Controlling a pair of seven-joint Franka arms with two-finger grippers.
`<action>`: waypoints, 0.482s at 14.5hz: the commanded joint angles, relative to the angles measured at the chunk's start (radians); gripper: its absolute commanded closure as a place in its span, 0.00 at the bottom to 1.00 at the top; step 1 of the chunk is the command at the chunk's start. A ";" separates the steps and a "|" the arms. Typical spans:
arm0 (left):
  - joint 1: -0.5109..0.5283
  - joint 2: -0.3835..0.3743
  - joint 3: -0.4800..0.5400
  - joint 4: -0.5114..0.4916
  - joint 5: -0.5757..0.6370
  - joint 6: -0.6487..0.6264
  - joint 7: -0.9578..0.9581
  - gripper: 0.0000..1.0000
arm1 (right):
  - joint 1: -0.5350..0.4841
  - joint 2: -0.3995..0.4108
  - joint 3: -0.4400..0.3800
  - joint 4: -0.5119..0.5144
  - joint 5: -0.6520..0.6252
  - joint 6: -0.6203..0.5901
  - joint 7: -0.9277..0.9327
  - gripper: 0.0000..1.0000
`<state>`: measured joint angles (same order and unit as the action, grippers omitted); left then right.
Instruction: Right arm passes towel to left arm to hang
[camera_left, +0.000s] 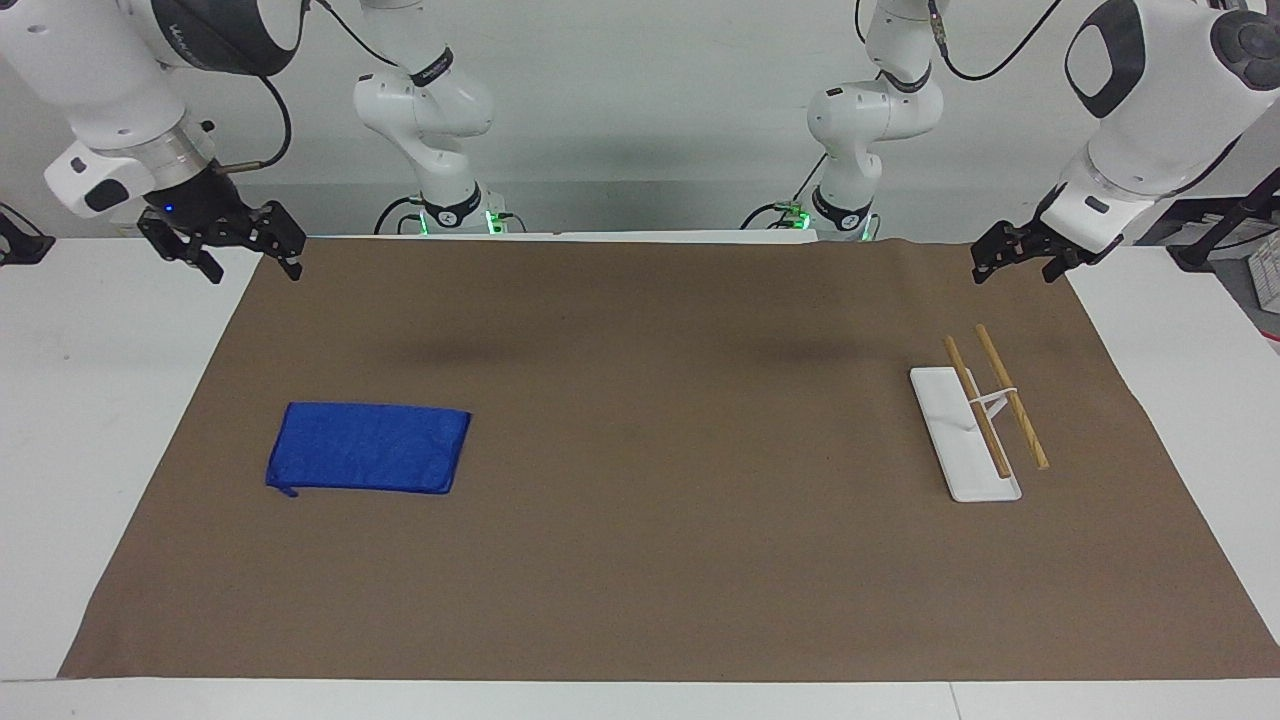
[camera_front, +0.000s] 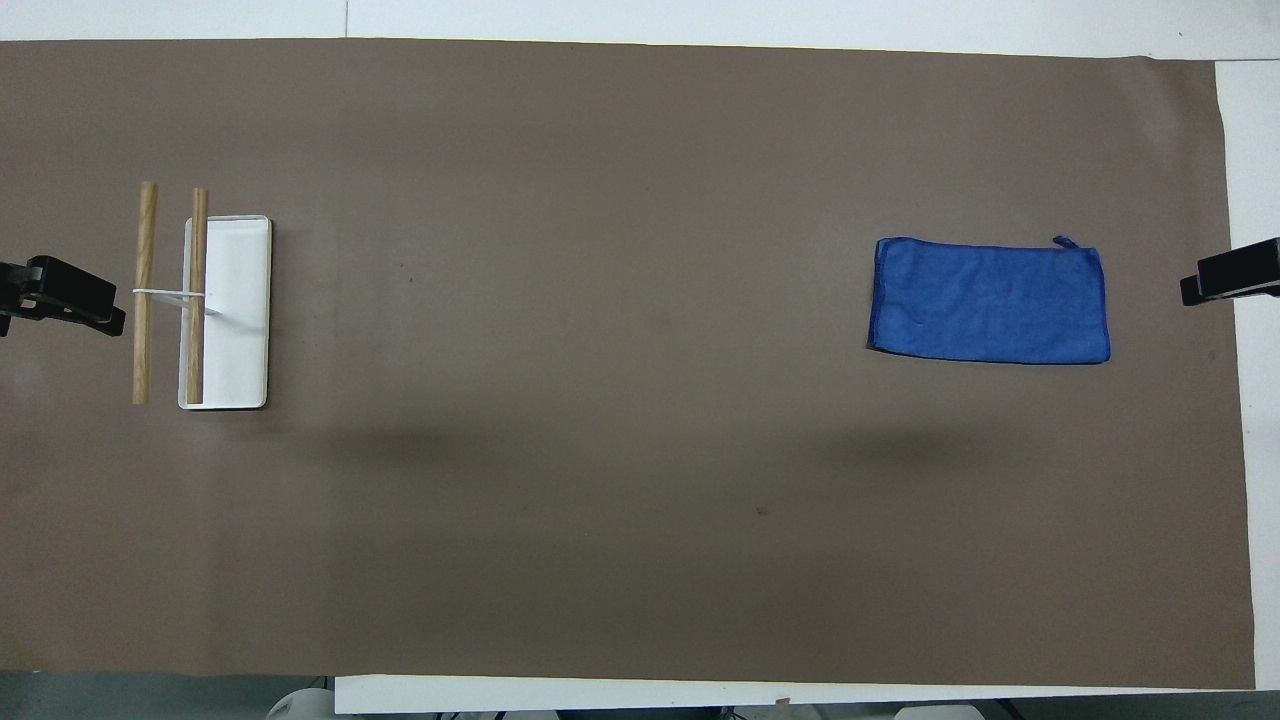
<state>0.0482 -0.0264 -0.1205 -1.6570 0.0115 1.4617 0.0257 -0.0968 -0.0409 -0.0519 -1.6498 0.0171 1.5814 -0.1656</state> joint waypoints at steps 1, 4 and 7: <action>0.005 -0.020 -0.001 -0.021 0.015 -0.004 0.002 0.00 | 0.000 -0.001 0.001 -0.076 0.006 0.086 0.003 0.00; 0.005 -0.020 -0.001 -0.021 0.015 -0.004 0.002 0.00 | 0.000 0.035 0.004 -0.189 0.006 0.231 -0.003 0.00; 0.005 -0.020 -0.001 -0.021 0.015 -0.004 0.003 0.00 | 0.000 0.082 0.007 -0.306 0.004 0.409 -0.018 0.00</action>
<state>0.0482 -0.0264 -0.1205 -1.6570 0.0115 1.4614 0.0257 -0.0946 0.0280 -0.0482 -1.8746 0.0171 1.8936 -0.1657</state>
